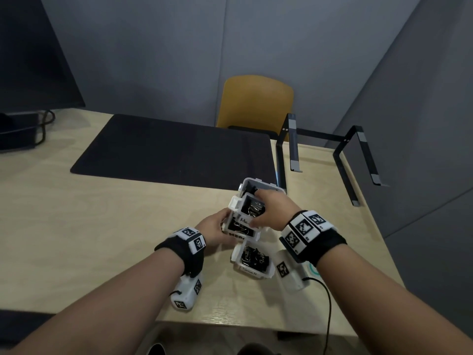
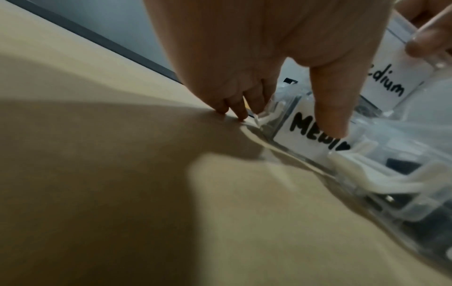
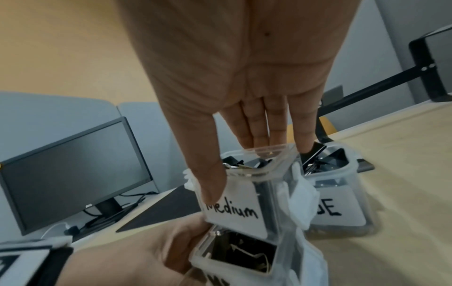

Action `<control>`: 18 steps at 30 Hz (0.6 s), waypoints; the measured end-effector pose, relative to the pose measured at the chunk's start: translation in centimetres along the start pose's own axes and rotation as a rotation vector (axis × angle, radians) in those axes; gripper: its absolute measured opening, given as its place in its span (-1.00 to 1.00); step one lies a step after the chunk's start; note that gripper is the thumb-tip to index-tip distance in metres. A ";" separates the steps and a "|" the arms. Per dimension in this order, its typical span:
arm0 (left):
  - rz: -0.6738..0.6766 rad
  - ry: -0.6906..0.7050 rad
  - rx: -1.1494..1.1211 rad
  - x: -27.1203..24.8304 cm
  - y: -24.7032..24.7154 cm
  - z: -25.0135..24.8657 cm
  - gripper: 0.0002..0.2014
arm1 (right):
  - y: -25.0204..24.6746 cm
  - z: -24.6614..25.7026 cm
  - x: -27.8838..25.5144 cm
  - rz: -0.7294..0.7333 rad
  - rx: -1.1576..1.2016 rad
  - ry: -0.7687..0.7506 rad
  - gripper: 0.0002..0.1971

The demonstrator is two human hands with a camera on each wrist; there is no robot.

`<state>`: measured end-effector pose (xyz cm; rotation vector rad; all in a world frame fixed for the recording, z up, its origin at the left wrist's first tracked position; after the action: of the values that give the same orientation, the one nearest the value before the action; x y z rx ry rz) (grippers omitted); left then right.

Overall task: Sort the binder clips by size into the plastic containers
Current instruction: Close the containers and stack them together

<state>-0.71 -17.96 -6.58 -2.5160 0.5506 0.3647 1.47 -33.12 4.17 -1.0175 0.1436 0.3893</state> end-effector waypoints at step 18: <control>-0.045 0.023 -0.170 0.4 0.5 0.4 -0.55 | 1.9 1.9 0.5 0.081 -0.210 -0.016 -0.35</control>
<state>-0.69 -18.27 -7.23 -2.6939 0.4894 0.3810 1.07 -30.52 3.43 -1.2177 0.1317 0.4933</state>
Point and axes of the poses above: each hand's wrist, its own x-axis towards the middle knuckle, its own y-axis out of the palm, z = x × y, the point moved 4 cm from there along x, towards the middle knuckle, and after that the axes turned 14 degrees about x, right-handed, at the moved point
